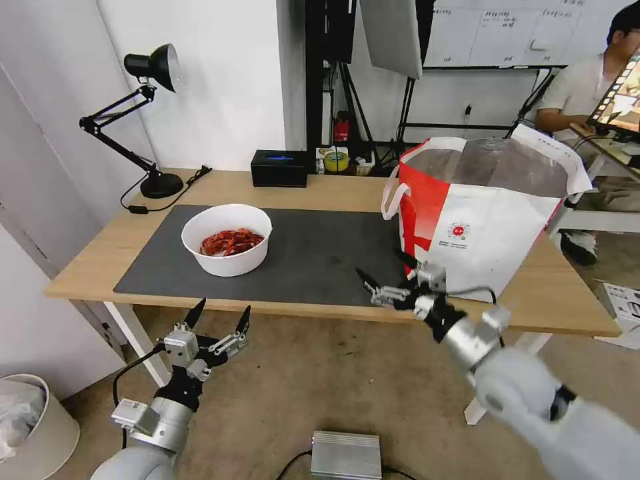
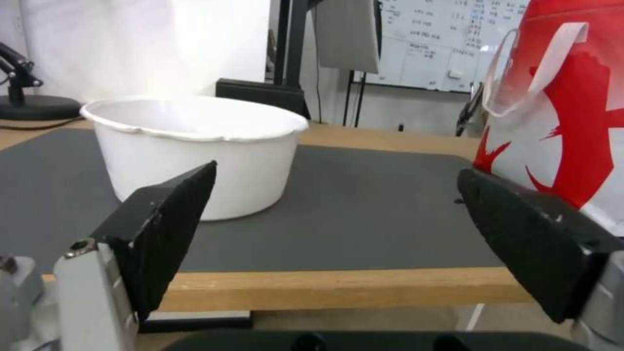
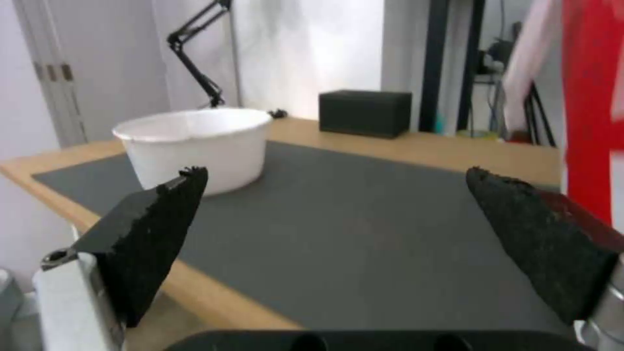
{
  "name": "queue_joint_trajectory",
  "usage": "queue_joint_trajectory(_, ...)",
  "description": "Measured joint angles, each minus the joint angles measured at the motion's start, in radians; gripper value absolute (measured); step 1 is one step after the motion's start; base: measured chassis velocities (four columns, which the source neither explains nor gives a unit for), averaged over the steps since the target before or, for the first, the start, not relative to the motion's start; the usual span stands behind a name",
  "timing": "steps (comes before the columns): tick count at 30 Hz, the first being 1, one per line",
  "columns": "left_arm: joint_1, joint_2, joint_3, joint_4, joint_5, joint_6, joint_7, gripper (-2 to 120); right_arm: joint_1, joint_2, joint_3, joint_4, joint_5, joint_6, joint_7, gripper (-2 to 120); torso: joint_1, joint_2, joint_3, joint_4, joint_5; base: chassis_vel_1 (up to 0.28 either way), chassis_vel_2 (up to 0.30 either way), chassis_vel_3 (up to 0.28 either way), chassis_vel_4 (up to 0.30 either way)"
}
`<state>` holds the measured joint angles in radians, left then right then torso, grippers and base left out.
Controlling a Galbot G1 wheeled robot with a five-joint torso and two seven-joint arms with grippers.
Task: Pick up the trash from the table and place it into the takeout bag.
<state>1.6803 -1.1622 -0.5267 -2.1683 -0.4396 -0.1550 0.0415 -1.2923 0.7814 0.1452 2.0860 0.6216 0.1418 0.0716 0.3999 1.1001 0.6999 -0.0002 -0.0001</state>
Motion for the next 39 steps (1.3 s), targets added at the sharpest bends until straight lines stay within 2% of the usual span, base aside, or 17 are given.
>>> queue_joint_trajectory(15,0.002,-0.002,0.001,0.001,0.003,0.000,0.000,100,-0.113,0.085,-0.018,-0.056,-0.170,0.084,0.126,100,0.000,0.000,0.000,0.0002,0.0001,0.000,0.000,0.000,0.000)
queue_joint_trajectory(33,-0.008,0.014,-0.010,-0.001,-0.006,0.011,-0.007,100,-0.116,0.088,-0.022,-0.058,-0.188,0.084,0.155,100,0.000,0.000,0.000,0.0003,0.0000,0.000,0.000,0.000,0.000)
queue_joint_trajectory(37,-0.048,0.065,-0.049,-0.020,-0.073,0.053,-0.040,100,-0.115,0.088,-0.022,-0.058,-0.187,0.083,0.154,100,0.000,0.000,0.000,0.0003,0.0000,0.000,0.000,0.000,0.000)
queue_joint_trajectory(39,-0.085,0.132,-0.076,-0.036,-0.139,0.102,-0.096,100,-0.115,0.088,-0.022,-0.058,-0.187,0.082,0.154,100,0.000,0.000,0.000,0.0005,0.0000,0.000,0.000,0.000,0.000)
